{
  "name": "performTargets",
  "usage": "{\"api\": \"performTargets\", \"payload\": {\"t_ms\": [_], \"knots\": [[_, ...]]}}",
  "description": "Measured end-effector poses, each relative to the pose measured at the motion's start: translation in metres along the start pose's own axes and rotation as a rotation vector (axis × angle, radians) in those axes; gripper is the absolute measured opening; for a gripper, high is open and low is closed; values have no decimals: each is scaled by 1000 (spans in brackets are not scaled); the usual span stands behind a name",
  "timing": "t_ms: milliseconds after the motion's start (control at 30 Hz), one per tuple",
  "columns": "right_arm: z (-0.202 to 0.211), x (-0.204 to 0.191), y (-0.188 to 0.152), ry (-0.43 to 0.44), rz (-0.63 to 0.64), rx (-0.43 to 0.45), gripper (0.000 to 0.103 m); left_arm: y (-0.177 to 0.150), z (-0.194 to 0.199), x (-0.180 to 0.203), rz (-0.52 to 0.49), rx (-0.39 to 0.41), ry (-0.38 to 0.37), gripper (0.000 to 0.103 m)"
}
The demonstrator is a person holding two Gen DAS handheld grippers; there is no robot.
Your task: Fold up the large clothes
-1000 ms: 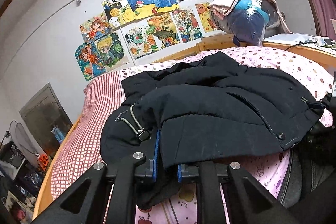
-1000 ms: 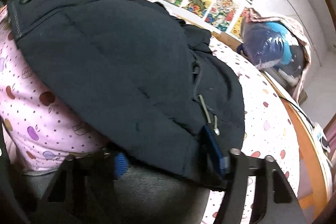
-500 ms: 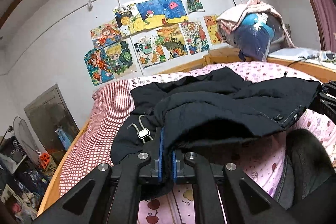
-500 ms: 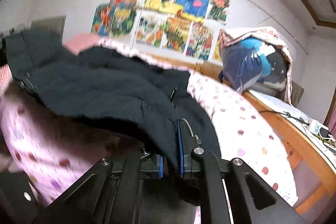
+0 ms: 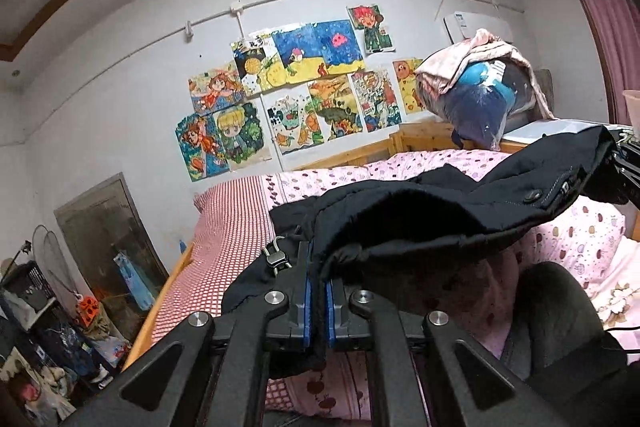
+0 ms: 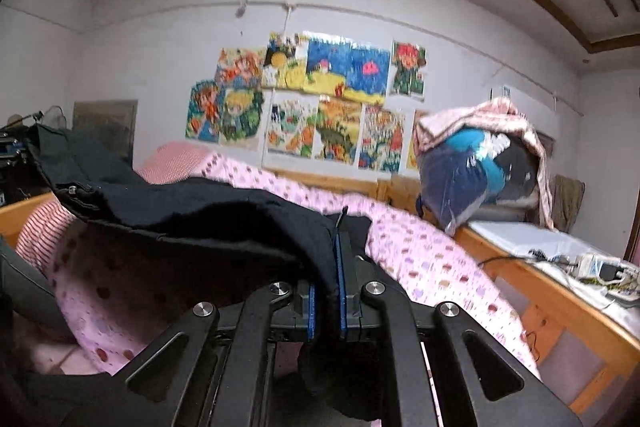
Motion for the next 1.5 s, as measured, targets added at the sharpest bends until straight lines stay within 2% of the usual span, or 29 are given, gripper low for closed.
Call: {"api": "performTargets", "payload": {"t_ms": [167,433,700,967,1133,1200,1500], "knots": [[26,4,21,2,11,59,7,16,5,-3,1,0,-29,5],[3,11,41,20,-11,73,7,54,-28,-13,-31,35,-2,5],[-68,15,82,41,21,81,7,97,-88,-29,-35,43,19,6],[-150,11,122,49,92,62,7,133,-165,-40,-68,4,35,6],[-201,3,133,46,112,24,7,140,-219,-40,-65,-7,57,6],[-226,-1,134,18,131,16,7,141,-244,-41,-54,-15,65,6],[-325,-25,115,-50,159,-30,7,121,-343,-48,-23,-69,71,6]]}}
Point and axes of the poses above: each gripper's, at about its wrist camera, not at the fingertips, and z roughly against the way its jaws point, x to its right, y to its top, the point moved 7 cm from there along -z, roughly the way its jaws point, and after that the axes turned 1 degree about -y, right-handed, at the moved point
